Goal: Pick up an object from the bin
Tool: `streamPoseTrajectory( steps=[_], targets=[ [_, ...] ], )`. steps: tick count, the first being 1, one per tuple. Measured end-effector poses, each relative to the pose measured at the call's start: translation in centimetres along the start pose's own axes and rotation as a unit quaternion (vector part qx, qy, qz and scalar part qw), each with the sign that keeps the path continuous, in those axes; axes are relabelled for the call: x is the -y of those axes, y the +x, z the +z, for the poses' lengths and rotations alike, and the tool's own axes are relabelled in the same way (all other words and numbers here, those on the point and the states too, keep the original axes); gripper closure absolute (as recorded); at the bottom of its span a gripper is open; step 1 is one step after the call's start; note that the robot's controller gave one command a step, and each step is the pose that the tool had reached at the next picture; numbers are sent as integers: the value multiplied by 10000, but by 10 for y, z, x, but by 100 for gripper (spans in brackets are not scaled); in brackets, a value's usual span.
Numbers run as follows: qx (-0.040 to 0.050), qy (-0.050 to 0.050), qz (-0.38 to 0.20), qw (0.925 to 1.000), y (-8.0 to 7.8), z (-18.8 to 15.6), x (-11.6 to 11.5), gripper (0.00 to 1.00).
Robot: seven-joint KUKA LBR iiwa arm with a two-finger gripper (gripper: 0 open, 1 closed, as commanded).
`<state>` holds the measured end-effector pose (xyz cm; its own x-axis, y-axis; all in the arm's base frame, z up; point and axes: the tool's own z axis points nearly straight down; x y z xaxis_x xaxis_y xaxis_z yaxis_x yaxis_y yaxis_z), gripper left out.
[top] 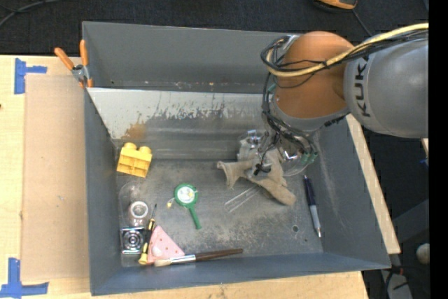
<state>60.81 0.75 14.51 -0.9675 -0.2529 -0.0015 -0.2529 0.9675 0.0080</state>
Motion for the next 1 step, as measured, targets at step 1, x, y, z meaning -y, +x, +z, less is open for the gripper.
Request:
streamPoseTrajectory(
  steps=[1],
  targets=[
    [-3,1,-204,9998,8,-12,5,100]
  ],
)
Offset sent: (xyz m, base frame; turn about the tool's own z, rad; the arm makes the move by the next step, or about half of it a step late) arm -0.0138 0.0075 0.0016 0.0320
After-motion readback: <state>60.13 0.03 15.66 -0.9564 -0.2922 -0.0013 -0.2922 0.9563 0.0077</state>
